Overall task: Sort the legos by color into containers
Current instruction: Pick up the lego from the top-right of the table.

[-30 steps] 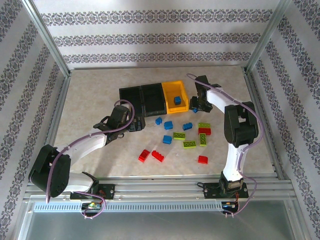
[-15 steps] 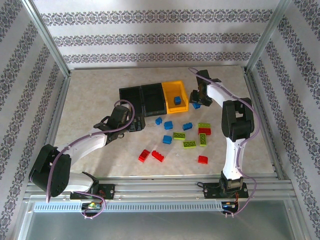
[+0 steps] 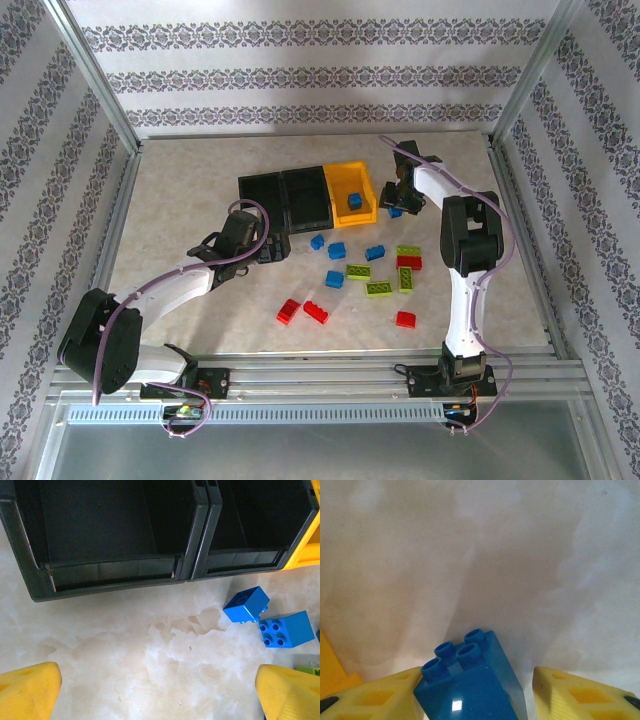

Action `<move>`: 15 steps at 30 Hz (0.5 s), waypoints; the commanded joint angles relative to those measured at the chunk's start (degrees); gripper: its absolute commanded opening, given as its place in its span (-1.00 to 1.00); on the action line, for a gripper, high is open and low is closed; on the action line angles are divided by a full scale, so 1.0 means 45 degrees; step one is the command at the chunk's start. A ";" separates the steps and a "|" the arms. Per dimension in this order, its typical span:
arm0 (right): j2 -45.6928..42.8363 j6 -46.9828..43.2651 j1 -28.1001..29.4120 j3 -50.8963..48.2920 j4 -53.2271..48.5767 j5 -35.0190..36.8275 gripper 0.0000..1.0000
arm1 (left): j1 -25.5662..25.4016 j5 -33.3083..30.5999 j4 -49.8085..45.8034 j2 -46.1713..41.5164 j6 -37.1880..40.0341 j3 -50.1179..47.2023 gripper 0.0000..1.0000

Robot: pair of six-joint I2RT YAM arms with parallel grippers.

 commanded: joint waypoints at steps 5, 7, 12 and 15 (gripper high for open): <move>0.0179 0.0024 -0.0086 -0.0001 -0.0424 -0.0030 -0.04 | 0.0016 -0.0307 -0.0313 0.0030 -0.0146 0.0025 0.99; 0.0069 0.0071 -0.0086 -0.0082 -0.0402 0.0028 -0.19 | 0.0004 -0.0322 -0.0320 0.0013 -0.0159 0.0020 0.99; -0.0833 0.0211 0.0038 -0.0544 -0.0328 0.0468 -0.38 | 0.0019 -0.0437 -0.0397 -0.0064 -0.0168 0.0026 0.99; -0.1800 0.0262 0.0324 -0.0887 -0.0309 0.1042 -0.41 | 0.0010 -0.0517 -0.0415 -0.0107 -0.0168 -0.0012 0.99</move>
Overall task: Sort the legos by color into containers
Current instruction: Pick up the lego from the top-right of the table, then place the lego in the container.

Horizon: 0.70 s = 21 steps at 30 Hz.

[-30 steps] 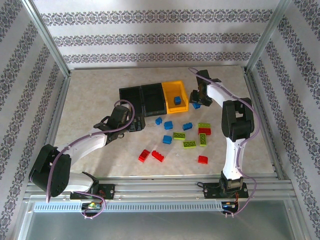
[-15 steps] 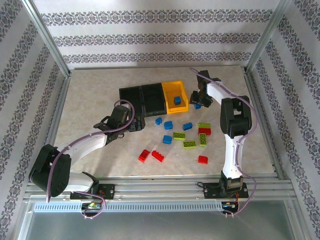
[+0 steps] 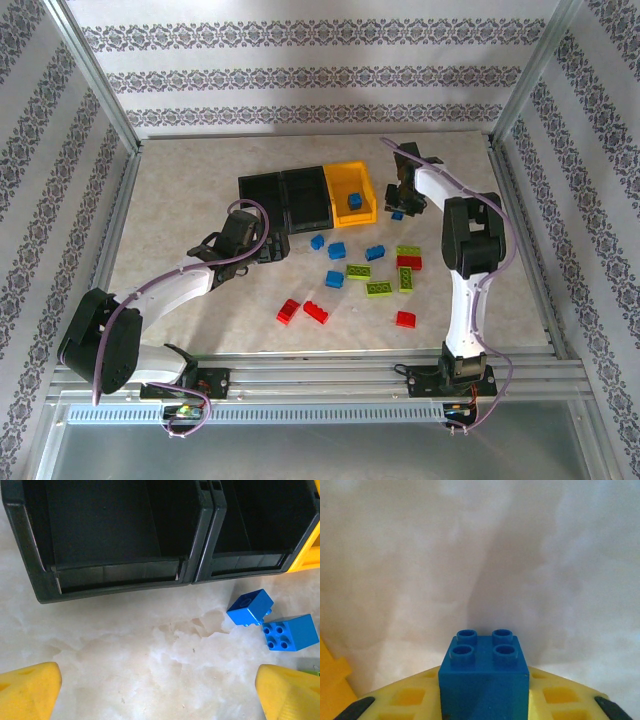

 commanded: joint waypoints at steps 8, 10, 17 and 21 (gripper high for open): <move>-0.3414 0.0366 0.1697 -0.0857 0.0352 0.1660 -0.42 | 0.0014 -0.0289 -0.0319 -0.0029 -0.0193 -0.0065 0.99; -0.3469 0.0351 0.2185 -0.0624 0.0423 0.1693 -0.43 | 0.0013 -0.0264 -0.0319 -0.0023 -0.0172 -0.0058 0.99; -0.2169 0.0230 0.3358 0.0981 0.0416 0.1404 -0.43 | 0.0010 -0.0152 -0.0337 -0.0068 -0.0173 -0.0077 0.99; -0.0989 0.0279 0.3508 0.1983 0.0172 0.1103 -0.41 | 0.0011 -0.0181 -0.0439 -0.0290 -0.0193 -0.0176 0.99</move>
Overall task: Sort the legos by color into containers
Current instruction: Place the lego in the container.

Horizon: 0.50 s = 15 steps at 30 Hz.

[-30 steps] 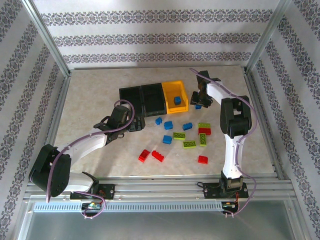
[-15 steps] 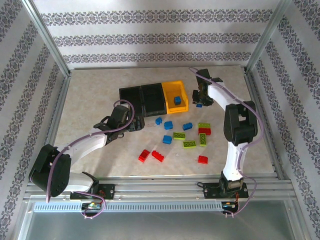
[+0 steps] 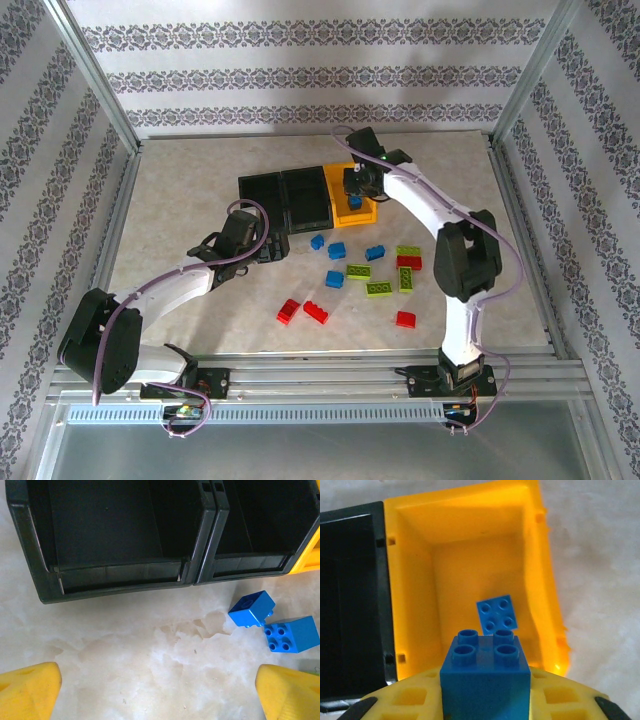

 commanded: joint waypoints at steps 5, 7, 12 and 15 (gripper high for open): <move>0.1931 0.0106 0.0035 0.1649 -0.0553 -0.0420 -0.34 | 0.0004 -0.0206 -0.0622 -0.0595 -0.0149 -0.0310 0.99; 0.2268 0.0118 0.0035 0.1959 -0.0604 -0.0586 -0.30 | 0.0017 -0.0206 -0.0724 -0.0681 -0.0130 -0.0349 0.99; 0.2717 0.0143 0.0035 0.2422 -0.0585 -0.0828 -0.21 | 0.0019 -0.0100 -0.0801 -0.0704 -0.0090 -0.0446 0.99; 0.2821 0.0188 0.0035 0.2577 -0.0624 -0.0915 -0.08 | 0.0020 0.0044 -0.0816 -0.0694 -0.0053 -0.0500 0.99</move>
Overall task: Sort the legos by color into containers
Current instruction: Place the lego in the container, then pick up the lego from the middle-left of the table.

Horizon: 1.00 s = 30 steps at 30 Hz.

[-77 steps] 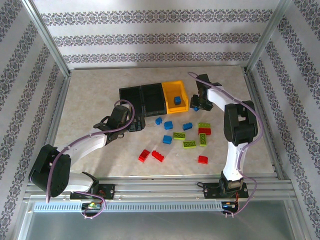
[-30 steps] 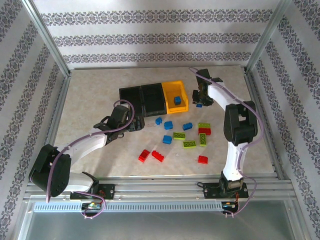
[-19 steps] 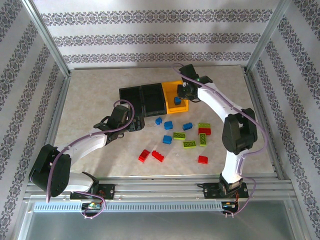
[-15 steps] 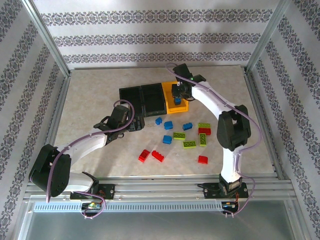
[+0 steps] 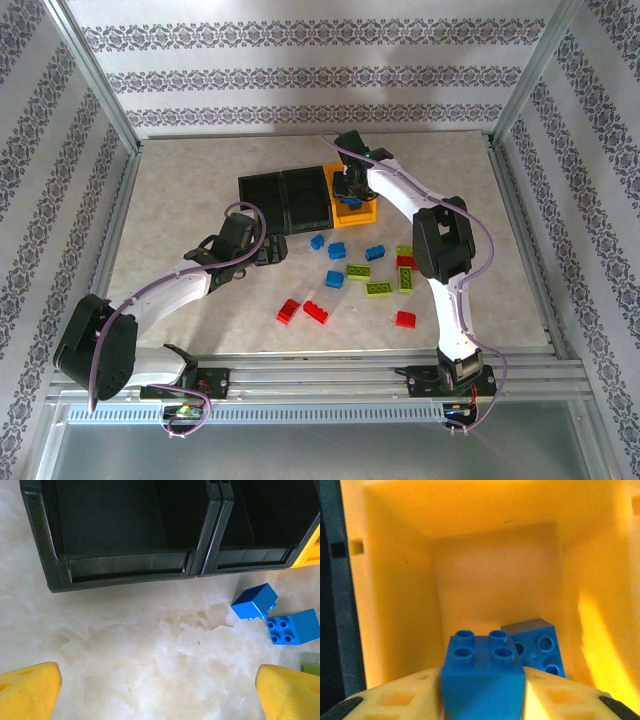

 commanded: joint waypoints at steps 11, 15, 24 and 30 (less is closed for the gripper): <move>-0.0986 -0.0050 0.0016 0.0085 -0.0276 0.0059 0.08 | -0.0053 0.0835 -0.1339 -0.0899 0.0592 -0.0442 0.99; -0.1978 -0.0028 0.0036 -0.0622 -0.0106 0.0264 0.18 | -0.0463 0.1251 -0.1968 -0.1466 0.0622 -0.0657 0.99; -0.4619 0.0322 0.0119 -0.3399 0.0639 0.1059 0.45 | -0.3260 0.0783 -0.3732 -0.2275 0.0915 -0.1045 0.99; -0.6401 0.0708 0.0133 -0.5381 0.1010 0.1743 0.87 | -0.4297 0.0471 -0.4610 -0.2707 0.0988 -0.1631 0.89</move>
